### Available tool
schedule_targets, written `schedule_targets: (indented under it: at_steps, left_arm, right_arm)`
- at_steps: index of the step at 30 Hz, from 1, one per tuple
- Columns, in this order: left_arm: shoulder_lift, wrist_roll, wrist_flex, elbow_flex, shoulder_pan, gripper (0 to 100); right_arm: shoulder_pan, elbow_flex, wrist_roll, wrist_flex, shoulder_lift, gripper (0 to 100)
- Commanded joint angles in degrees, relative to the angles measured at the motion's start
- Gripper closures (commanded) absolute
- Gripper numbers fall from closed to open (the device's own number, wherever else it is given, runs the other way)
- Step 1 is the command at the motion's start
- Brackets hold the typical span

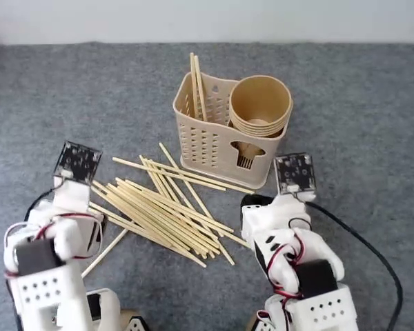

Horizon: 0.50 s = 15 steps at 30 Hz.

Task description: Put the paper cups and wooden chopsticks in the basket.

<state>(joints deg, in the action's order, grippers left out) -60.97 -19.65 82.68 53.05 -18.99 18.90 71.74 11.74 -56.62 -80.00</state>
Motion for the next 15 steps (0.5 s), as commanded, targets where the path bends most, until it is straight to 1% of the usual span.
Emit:
schedule_targets:
  at_steps: [1,6,8,11,15]
  left_arm:
    - [4.13,4.75,-3.69,-2.51,-0.09,86]
    - [10.81,11.16,-7.65,-2.86,0.18,86]
    - [15.30,11.96,-8.00,-3.56,0.18,86]
    - [23.03,13.10,-8.62,-5.76,-0.09,86]
    - [32.62,17.05,-11.25,-8.75,-0.09,86]
  right_arm:
    - [-0.57,5.71,3.34,7.69,-6.81,96.7]
    - [-0.22,15.21,3.52,11.38,-20.00,96.7]
    - [-0.22,17.41,3.43,11.38,-24.57,96.7]
    - [-0.22,17.67,3.43,11.47,-23.25,96.7]
    - [1.10,17.76,3.43,11.12,-23.08,96.7]
